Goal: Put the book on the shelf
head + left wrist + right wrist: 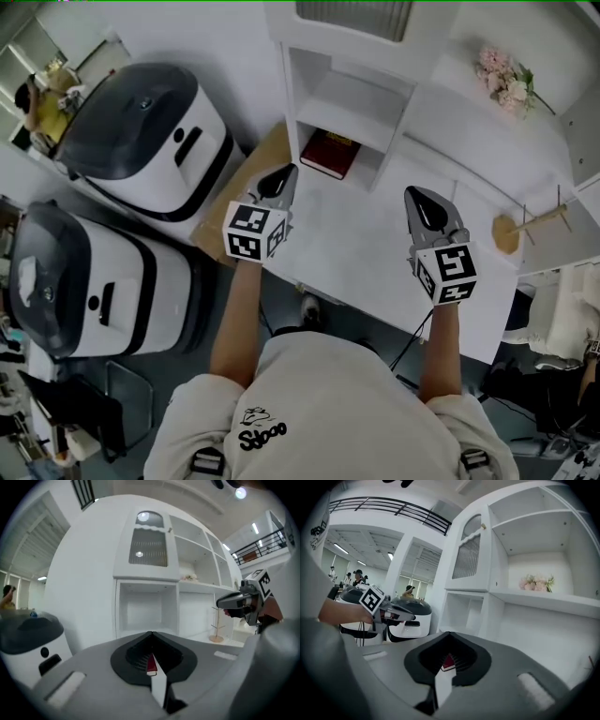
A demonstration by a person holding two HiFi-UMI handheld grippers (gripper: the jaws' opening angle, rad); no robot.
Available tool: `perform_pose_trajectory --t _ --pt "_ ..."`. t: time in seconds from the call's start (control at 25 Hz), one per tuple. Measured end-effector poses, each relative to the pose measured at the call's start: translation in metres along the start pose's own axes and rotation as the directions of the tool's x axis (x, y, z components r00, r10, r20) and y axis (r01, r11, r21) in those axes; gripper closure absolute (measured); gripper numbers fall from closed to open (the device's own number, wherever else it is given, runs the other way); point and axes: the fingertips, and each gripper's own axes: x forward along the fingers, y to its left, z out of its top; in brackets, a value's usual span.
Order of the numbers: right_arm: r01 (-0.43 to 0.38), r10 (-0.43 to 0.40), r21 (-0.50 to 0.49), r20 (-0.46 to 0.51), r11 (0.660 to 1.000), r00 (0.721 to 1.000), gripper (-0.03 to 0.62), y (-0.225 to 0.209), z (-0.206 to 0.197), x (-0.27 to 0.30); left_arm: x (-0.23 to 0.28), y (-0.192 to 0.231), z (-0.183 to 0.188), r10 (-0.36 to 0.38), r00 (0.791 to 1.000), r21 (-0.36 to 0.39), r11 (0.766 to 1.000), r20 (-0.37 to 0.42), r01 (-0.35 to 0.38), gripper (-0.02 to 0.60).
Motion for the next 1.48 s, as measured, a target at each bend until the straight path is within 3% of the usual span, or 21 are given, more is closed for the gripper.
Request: perform_pose_trajectory --t 0.2,0.4,0.6,0.96,1.48 --pt "-0.005 0.006 -0.034 0.041 0.999 0.999 0.592 0.004 0.023 -0.013 -0.030 -0.024 0.049 -0.017 0.996 0.137 0.991 0.084 0.005 0.565" --pt "0.003 0.002 -0.061 0.076 0.998 0.997 0.592 0.003 0.041 -0.023 -0.046 -0.040 0.085 -0.030 0.986 0.186 0.982 0.166 -0.002 0.565" --pt "-0.008 0.013 -0.051 0.100 0.999 0.995 0.592 0.003 0.050 -0.031 -0.050 -0.052 0.094 -0.039 0.981 0.233 0.972 0.188 -0.006 0.565" --pt "0.005 0.002 -0.076 0.092 0.997 0.996 0.592 0.000 0.049 -0.029 -0.044 -0.055 0.087 -0.046 0.983 0.211 0.978 0.178 0.008 0.565" --pt "-0.005 0.011 -0.074 0.088 0.997 0.996 0.592 0.002 0.047 -0.021 -0.042 -0.062 0.086 -0.073 0.985 0.245 0.969 0.154 0.034 0.565"
